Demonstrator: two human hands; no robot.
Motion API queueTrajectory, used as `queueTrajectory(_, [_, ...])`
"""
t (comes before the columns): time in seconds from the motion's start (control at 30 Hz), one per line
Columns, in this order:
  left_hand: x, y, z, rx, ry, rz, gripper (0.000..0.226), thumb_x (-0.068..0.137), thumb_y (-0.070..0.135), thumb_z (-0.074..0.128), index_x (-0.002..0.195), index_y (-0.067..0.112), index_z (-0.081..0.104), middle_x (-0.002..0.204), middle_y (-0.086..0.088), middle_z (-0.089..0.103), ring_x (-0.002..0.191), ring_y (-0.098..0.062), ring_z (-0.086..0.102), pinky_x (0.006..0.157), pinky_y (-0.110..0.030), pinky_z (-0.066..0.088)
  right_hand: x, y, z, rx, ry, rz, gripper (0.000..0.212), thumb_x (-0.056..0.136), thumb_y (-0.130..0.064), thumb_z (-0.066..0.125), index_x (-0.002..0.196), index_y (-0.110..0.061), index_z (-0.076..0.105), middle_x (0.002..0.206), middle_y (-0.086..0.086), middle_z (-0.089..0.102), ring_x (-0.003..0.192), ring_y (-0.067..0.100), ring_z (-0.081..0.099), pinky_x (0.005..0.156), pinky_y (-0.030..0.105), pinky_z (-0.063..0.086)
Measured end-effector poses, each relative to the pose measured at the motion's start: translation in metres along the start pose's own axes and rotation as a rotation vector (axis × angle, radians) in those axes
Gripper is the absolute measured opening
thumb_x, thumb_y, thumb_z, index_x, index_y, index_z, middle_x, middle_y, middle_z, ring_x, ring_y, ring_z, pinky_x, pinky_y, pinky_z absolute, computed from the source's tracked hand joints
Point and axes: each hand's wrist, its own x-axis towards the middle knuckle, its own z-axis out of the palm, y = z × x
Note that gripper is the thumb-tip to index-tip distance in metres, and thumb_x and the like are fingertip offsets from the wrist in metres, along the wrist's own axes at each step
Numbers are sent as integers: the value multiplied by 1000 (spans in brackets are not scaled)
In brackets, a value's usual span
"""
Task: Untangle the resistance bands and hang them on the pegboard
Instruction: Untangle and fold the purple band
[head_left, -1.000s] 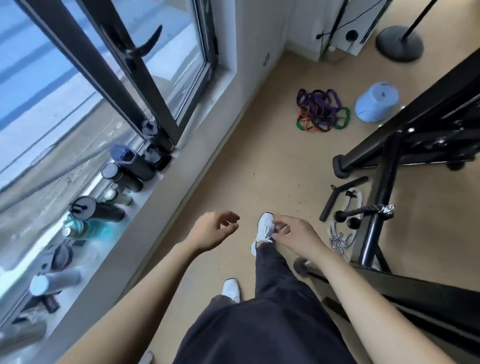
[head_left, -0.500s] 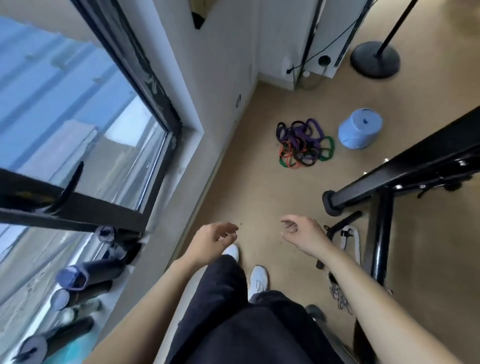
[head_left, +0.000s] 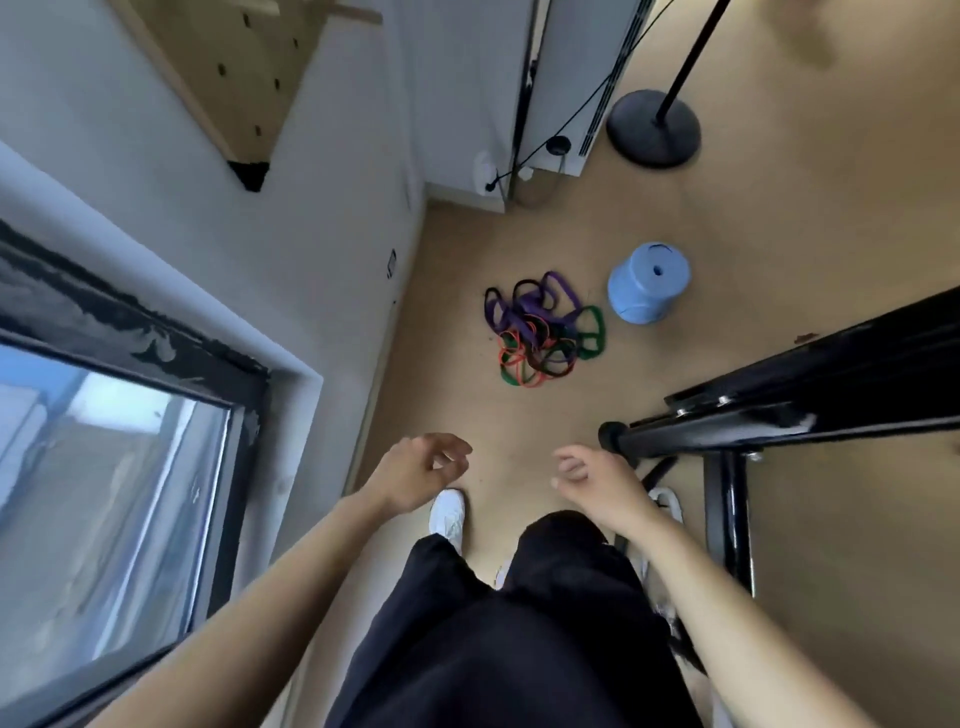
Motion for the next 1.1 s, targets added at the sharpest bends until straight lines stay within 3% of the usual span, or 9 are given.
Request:
queueTrajectory(0.13, [71, 32, -37, 35, -39, 34, 40, 88, 46, 51, 117, 27, 71, 97, 21, 70, 87, -2, 67, 89, -35, 55, 41, 6, -45, 54, 52, 53, 39, 88, -28, 72, 126, -26, 65, 108, -11, 70, 99, 5, 68, 91, 27, 54])
queueTrajectory(0.2, [107, 51, -47, 63, -65, 35, 35, 92, 42, 54, 117, 27, 71, 97, 20, 70, 88, -5, 67, 89, -34, 54, 68, 18, -72, 62, 66, 74, 36, 87, -28, 72, 123, -27, 67, 106, -11, 71, 97, 6, 69, 93, 34, 56])
queueTrajectory(0.43, [226, 112, -50, 6, -2, -14, 21, 96, 32, 63, 114, 28, 73, 99, 21, 71, 80, 12, 62, 86, -30, 55, 186, 49, -188, 65, 42, 73, 31, 87, -24, 73, 117, -22, 67, 105, -5, 71, 96, 15, 68, 93, 38, 54])
queueTrajectory(0.53, [259, 138, -49, -56, 24, -77, 18, 98, 32, 63, 113, 32, 73, 102, 22, 71, 85, 10, 64, 85, -26, 53, 232, 52, -244, 46, -5, 65, 40, 83, -30, 71, 122, -26, 66, 104, -4, 70, 95, 15, 66, 95, 37, 53])
queueTrajectory(0.6, [277, 153, -53, -115, 58, -122, 17, 98, 32, 62, 111, 34, 73, 102, 22, 72, 88, 9, 64, 81, -16, 49, 262, 54, -278, 43, 0, 64, 31, 78, -32, 66, 108, -35, 65, 96, -11, 69, 90, 14, 65, 91, 37, 54])
queueTrajectory(0.7, [299, 162, -66, -222, 135, -190, 14, 96, 26, 66, 105, 34, 75, 99, 19, 73, 90, 7, 64, 76, -8, 46, 297, 44, -323, 4, -4, 68, 26, 87, -22, 65, 112, -28, 67, 99, -9, 68, 93, 14, 65, 89, 35, 53])
queueTrajectory(0.8, [324, 158, -85, -306, 187, -245, 18, 95, 23, 68, 98, 40, 73, 95, 25, 73, 90, 4, 65, 79, -17, 49, 331, 29, -356, -47, -54, 73, 34, 90, -21, 66, 124, -19, 65, 105, -3, 68, 99, 15, 64, 92, 34, 51])
queueTrajectory(0.93, [366, 153, -118, -344, 228, -232, 18, 96, 23, 68, 98, 40, 73, 94, 20, 75, 90, 1, 67, 81, -19, 51, 371, 14, -389, -101, -53, 68, 25, 91, -15, 64, 115, -19, 67, 108, -2, 70, 88, 10, 63, 85, 25, 46])
queueTrajectory(1.1, [428, 148, -160, -377, 269, -181, 18, 97, 26, 66, 100, 43, 71, 100, 19, 73, 94, -1, 68, 86, -23, 53, 417, -15, -423, -129, -46, 30, 30, 89, -22, 69, 119, -19, 68, 101, -7, 70, 93, 10, 67, 92, 34, 55])
